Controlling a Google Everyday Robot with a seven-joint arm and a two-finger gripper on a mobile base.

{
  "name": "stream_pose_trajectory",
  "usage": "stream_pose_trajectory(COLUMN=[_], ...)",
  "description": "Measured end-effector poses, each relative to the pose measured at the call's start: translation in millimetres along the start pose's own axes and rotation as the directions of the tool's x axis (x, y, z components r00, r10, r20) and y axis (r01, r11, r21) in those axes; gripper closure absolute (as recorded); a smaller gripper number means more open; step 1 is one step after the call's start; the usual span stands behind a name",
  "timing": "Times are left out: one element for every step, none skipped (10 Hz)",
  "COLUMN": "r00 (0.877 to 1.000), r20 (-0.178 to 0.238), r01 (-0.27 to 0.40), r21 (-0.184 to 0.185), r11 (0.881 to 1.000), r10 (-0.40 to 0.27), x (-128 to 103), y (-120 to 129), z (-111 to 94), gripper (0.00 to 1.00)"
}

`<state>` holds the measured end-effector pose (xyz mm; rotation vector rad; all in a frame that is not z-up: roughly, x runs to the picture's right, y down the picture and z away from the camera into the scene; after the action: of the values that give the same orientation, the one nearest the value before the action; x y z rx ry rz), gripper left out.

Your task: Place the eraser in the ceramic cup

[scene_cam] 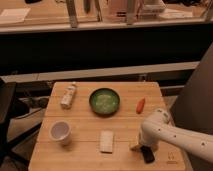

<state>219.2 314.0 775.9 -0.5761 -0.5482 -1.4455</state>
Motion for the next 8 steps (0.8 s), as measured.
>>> stream_pose_trajectory(r00=[1.000, 1.000, 1.000, 1.000, 1.000, 1.000, 1.000, 1.000], r20=[-0.001, -0.003, -0.003, 0.000, 0.004, 0.005, 0.005, 0.003], r01=[0.003, 0.005, 0.007, 0.006, 0.005, 0.004, 0.004, 0.004], r21=[0.000, 0.002, 0.000, 0.000, -0.001, -0.001, -0.001, -0.003], r11=[1.000, 1.000, 1.000, 1.000, 1.000, 1.000, 1.000, 1.000], r10=[-0.003, -0.005, -0.007, -0.006, -0.005, -0.004, -0.004, -0.004], x=[0.6, 1.0, 0.8, -0.8, -2.0, -2.4, -2.1, -0.9], y=[-0.9, -1.8, -1.5, -0.6, 0.5, 0.3, 0.2, 0.9], z=[-3.5, -5.8, -7.9, -9.2, -10.2, -10.1, -10.3, -12.8], gripper=[0.79, 0.84, 0.89, 0.96, 0.99, 0.99, 0.99, 0.99])
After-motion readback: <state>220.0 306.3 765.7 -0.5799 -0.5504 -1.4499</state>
